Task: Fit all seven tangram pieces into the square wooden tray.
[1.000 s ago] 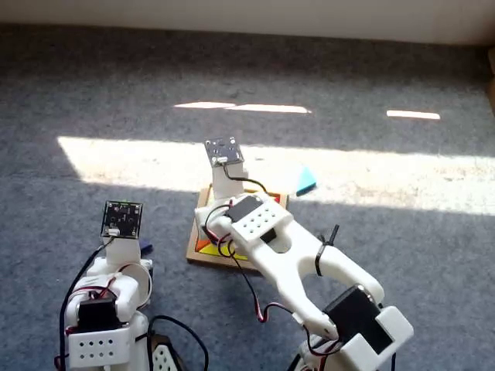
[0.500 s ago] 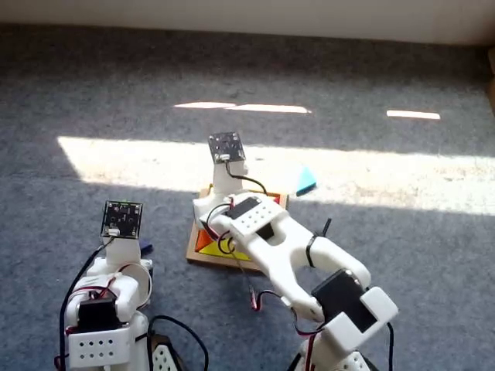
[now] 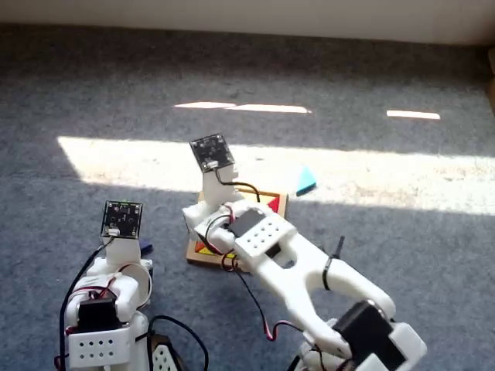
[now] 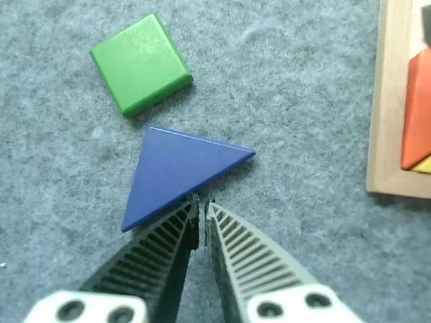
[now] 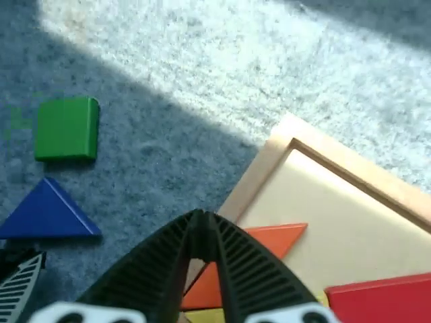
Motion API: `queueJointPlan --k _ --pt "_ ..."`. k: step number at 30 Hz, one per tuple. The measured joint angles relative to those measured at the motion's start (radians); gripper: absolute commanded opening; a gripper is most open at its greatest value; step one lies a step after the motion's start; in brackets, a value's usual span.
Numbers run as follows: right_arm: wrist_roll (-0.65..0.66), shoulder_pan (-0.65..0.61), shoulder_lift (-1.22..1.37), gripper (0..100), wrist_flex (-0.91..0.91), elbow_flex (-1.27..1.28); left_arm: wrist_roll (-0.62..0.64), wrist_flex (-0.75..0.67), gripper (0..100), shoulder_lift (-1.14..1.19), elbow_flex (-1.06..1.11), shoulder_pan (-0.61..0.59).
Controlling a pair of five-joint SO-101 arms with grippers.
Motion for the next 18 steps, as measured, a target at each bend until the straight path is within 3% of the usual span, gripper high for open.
queueJointPlan --k 8,12,18 --pt "0.005 0.304 -0.384 0.9 0.000 0.126 0.000 0.000 4 0.000 0.000 0.000" --pt "0.005 0.443 -0.387 1.0 0.000 0.126 0.000 0.000 4 0.000 0.000 0.000" --pt "0.005 0.505 -0.206 4.5 0.006 0.095 0.000 0.000 4 0.000 0.000 0.000"
